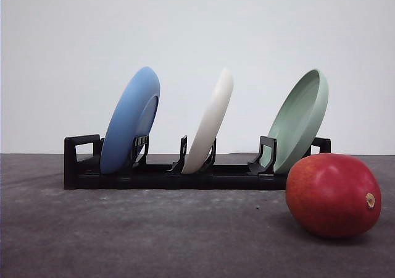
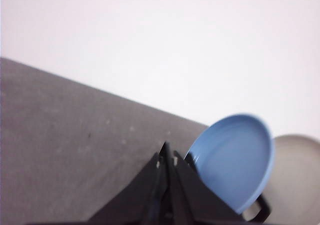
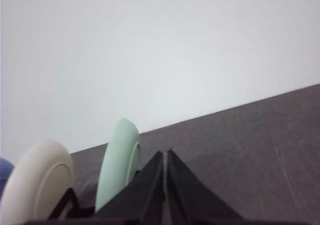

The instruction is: Place pomegranate in white plate

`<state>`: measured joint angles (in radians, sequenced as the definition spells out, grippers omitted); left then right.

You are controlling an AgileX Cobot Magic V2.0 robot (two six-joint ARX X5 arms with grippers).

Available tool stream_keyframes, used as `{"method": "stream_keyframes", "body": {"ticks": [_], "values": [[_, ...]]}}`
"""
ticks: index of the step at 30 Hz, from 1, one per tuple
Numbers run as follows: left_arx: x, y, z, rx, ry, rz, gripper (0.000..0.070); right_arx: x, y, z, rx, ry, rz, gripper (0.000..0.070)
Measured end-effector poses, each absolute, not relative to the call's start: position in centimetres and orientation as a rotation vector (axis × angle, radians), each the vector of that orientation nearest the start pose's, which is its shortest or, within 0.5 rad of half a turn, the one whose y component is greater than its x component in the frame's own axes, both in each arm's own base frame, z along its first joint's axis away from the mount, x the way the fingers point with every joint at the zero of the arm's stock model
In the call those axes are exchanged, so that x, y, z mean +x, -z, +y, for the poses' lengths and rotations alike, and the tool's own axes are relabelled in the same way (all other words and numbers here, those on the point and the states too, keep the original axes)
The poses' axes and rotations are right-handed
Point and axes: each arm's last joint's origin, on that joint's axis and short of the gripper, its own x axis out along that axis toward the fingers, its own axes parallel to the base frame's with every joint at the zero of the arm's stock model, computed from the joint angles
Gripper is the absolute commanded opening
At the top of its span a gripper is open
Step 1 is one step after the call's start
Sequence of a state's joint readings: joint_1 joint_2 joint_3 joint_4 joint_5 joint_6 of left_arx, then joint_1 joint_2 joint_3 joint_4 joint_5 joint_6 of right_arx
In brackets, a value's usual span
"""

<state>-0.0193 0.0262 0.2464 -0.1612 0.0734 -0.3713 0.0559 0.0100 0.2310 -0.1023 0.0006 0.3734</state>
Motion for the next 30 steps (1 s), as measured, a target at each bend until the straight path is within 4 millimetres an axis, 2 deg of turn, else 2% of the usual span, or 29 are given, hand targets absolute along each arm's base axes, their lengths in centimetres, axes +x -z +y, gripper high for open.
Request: {"method": "stream_keyframes", "body": {"ticks": [7, 11, 16, 22, 26, 30], "values": [[6.5, -27.8, -0.3, -0.355, 0.073, 0.120, 0.0012, 5.9, -27.2, 0.4, 0.363, -0.080, 0.003, 0.0006], [6.6, -30.0, -0.4, -0.311, 0.066, 0.247, 0.0012, 5.9, -28.9, 0.5, 0.308, -0.115, 0.089, 0.0006], [7.8, -31.2, -0.6, -0.243, 0.122, 0.421, 0.0012, 7.5, -28.4, 0.9, 0.234, -0.197, 0.271, 0.0006], [10.3, -30.9, -1.0, -0.204, 0.195, 0.588, 0.0012, 9.7, -27.3, 1.4, 0.190, -0.303, 0.428, 0.0006], [11.7, -30.7, -1.9, -0.158, 0.274, 0.608, 0.0012, 10.4, -26.9, 1.9, 0.148, -0.347, 0.474, 0.0006], [12.3, -31.0, -3.4, -0.070, 0.404, 0.568, 0.0012, 10.3, -27.0, 2.7, 0.072, -0.402, 0.460, 0.0007]]}}
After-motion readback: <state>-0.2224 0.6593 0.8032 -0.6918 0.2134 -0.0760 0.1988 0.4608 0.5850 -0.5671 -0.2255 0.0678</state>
